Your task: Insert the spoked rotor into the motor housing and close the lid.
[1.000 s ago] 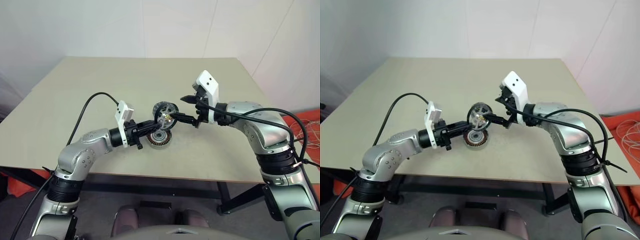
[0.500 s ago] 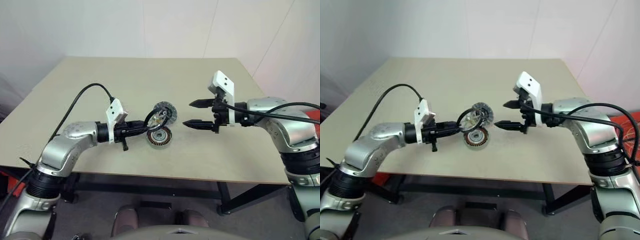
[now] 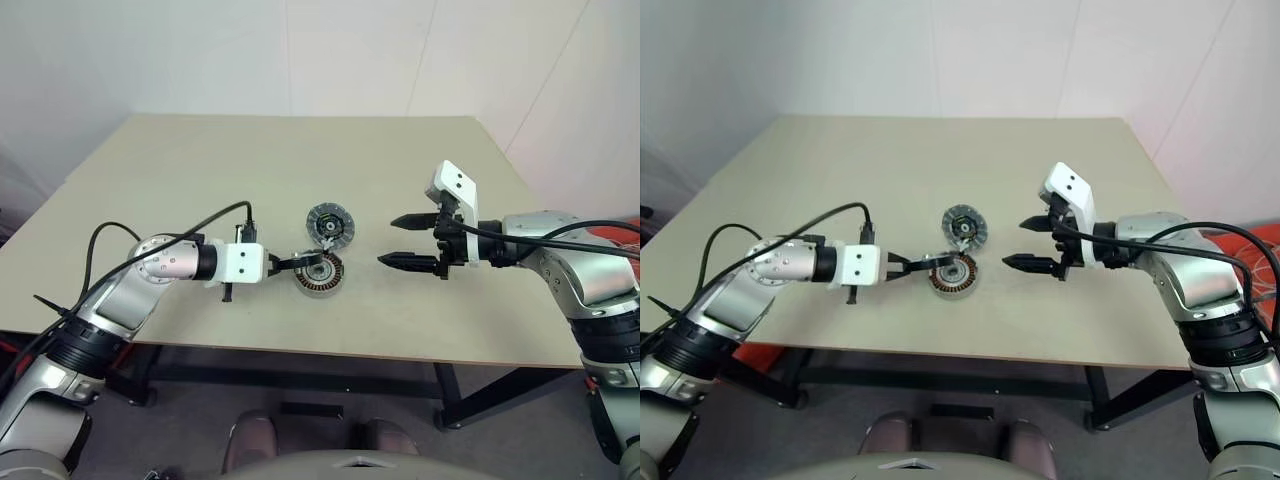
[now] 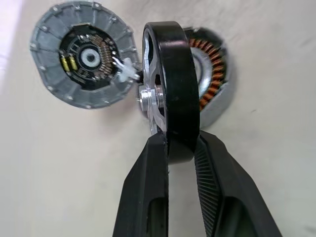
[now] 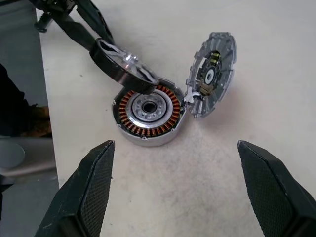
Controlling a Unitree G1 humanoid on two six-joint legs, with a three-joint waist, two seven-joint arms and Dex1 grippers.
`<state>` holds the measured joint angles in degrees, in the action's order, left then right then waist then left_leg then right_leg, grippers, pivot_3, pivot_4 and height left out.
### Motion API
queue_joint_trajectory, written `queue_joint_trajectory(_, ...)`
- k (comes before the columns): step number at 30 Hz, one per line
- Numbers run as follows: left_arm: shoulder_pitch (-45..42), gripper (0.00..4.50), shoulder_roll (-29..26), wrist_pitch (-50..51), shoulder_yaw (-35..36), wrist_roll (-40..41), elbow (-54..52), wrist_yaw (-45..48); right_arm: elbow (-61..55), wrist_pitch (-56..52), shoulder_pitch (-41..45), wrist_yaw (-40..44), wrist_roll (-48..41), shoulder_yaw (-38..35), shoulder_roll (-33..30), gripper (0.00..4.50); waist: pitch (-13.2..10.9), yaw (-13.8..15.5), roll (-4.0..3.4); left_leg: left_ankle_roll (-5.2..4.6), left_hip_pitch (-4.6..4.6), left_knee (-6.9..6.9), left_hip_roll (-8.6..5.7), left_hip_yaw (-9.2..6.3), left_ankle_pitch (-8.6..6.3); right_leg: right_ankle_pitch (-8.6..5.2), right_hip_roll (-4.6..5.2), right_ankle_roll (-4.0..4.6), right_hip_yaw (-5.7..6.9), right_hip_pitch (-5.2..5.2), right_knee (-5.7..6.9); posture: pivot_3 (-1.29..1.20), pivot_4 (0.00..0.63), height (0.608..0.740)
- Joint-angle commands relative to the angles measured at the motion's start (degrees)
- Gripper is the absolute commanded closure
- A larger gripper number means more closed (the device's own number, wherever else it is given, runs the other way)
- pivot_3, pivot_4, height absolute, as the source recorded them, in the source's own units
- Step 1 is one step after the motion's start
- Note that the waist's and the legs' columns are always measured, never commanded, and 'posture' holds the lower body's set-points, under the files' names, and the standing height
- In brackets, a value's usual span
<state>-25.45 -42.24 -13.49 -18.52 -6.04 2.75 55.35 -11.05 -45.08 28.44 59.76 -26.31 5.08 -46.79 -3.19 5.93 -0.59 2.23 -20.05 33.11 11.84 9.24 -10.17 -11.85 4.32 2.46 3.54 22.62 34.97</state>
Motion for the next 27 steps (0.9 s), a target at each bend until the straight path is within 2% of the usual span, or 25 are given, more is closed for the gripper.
queue_joint_trajectory(1,-1.60,4.07,1.29,-8.33,0.20,-3.55,2.43,-3.91,-1.32,1.23,0.36,-0.45,-0.01,-1.44,-0.19,0.00,0.00,-0.01,0.00,0.00,0.00,0.00,0.00,0.00,0.00,0.00,0.00,0.01,0.00,0.00,0.01,0.00,0.000,0.740)
queue_joint_trajectory(9,-3.59,4.07,3.58,-18.46,0.27,-10.69,5.84,-10.30,-1.62,0.95,0.70,-1.02,-0.31,-1.16,0.11,0.00,0.00,0.11,0.00,0.01,-0.01,0.00,0.01,-0.05,0.00,0.00,0.01,0.02,0.00,0.08,0.23,0.00,0.000,0.740)
queue_joint_trajectory(19,-6.70,4.07,4.21,-22.94,-1.64,-15.48,11.50,-12.28,-1.14,1.04,1.29,-1.05,-0.23,-0.71,0.63,0.00,0.00,0.15,0.00,0.04,0.00,0.11,0.01,-0.08,0.02,-0.01,0.03,0.01,0.00,0.11,0.35,0.00,0.000,0.740)
queue_joint_trajectory(27,-8.43,4.07,5.83,-24.63,-1.82,-14.93,14.56,-12.65,-1.55,0.95,0.95,-1.47,-0.27,-1.09,0.74,0.00,0.00,0.30,0.00,0.04,-0.03,0.15,0.00,-0.12,0.02,0.00,0.08,0.02,0.00,0.15,0.48,0.00,0.000,0.740)
